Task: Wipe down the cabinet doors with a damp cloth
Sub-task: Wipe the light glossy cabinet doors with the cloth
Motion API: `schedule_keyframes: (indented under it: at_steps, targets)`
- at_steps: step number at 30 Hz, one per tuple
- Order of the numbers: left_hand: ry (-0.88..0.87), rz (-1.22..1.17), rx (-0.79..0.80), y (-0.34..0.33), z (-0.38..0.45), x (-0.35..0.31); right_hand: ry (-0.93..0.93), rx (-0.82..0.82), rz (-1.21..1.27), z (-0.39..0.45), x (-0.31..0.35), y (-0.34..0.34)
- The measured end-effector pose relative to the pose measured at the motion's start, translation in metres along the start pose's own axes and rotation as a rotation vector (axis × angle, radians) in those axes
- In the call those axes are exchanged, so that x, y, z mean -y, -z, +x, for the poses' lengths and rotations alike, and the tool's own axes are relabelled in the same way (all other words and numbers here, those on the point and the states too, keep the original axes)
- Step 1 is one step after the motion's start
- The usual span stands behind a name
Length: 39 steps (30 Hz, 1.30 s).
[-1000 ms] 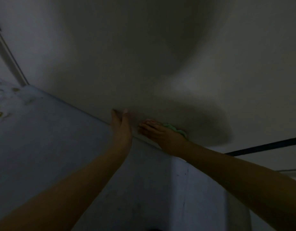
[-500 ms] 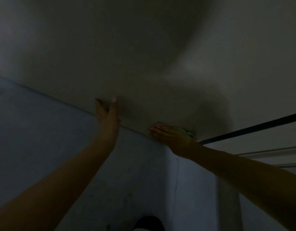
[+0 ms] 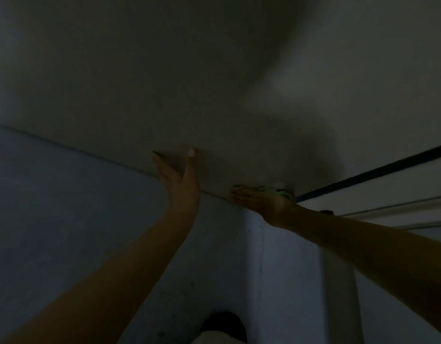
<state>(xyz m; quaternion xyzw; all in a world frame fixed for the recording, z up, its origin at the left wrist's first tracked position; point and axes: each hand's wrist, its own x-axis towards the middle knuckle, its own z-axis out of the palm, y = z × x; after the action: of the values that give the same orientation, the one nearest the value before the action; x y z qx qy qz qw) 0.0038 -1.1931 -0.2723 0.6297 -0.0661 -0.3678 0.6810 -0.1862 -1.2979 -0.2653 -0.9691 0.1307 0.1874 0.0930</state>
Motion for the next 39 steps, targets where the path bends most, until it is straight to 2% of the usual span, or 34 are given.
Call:
schedule_keyframes:
  at_steps: [1, 3, 4, 6, 9, 10, 11, 13, 17, 20, 22, 25, 28, 30, 32, 34, 36, 37, 39]
  targets:
    - [0.021, 0.03, 0.024, -0.004, -0.006, -0.001, 0.071, -0.034, -0.135, -0.014, -0.014, -0.005]
    - [0.05, 0.073, 0.033, -0.011, -0.014, -0.002, -0.001, 0.028, -0.296, -0.033, -0.021, 0.007]
    - [0.061, 0.069, 0.027, -0.015, -0.016, -0.003, -0.035, -0.001, -0.328, -0.038, -0.015, 0.019]
    - [0.079, 0.052, 0.023, -0.019, -0.017, -0.004, -0.051, -0.157, -0.497, -0.04, -0.014, 0.03]
    - [0.071, -0.04, 0.055, -0.019, -0.022, -0.015, 0.023, -0.449, -0.924, -0.031, 0.0, 0.049]
    - [0.085, -0.076, 0.055, -0.017, -0.021, -0.018, 0.007, -0.544, -0.99, -0.023, 0.004, 0.055]
    - [0.106, -0.091, 0.042, -0.015, -0.015, -0.013, -0.017, -0.634, -1.002, -0.01, 0.013, 0.064]
    - [0.148, -0.116, 0.044, -0.01, -0.003, -0.009, 0.001, -0.706, -0.936, 0.015, 0.028, 0.076]
    - [0.161, -0.22, 0.07, -0.003, 0.0, -0.03, 0.1, -0.505, -0.89, 0.053, 0.043, 0.076]
    - [0.161, -0.212, 0.061, -0.003, 0.001, -0.038, 0.077, -0.436, -0.929, 0.055, 0.046, 0.075]
    - [0.153, -0.208, 0.048, -0.003, 0.002, -0.041, 0.04, -0.523, -0.987, 0.045, 0.048, 0.086]
    - [0.131, -0.235, 0.056, -0.004, -0.003, -0.048, -0.146, -0.845, -1.036, 0.024, 0.049, 0.127]
    - [0.118, -0.269, 0.103, -0.005, -0.01, -0.063, -0.33, -1.17, -0.924, 0.019, 0.063, 0.175]
    - [0.152, -0.278, 0.117, -0.006, -0.012, -0.073, -0.392, -1.291, -0.829, 0.032, 0.071, 0.187]
    - [0.169, -0.313, 0.13, -0.006, -0.015, -0.082, -0.33, -1.265, -0.858, 0.047, 0.075, 0.179]
    - [0.192, -0.305, 0.16, -0.004, -0.02, -0.09, -0.21, -1.128, -0.989, 0.05, 0.07, 0.162]
    - [0.219, -0.279, 0.196, -0.001, -0.026, -0.096, -0.206, -1.032, -1.054, 0.043, 0.064, 0.15]
    - [0.228, -0.269, 0.216, 0.001, -0.03, -0.099, -0.239, -1.053, -1.04, 0.038, 0.062, 0.147]
    - [0.241, -0.255, 0.277, -0.002, -0.039, -0.102, -0.394, -1.195, -0.957, 0.025, 0.06, 0.151]
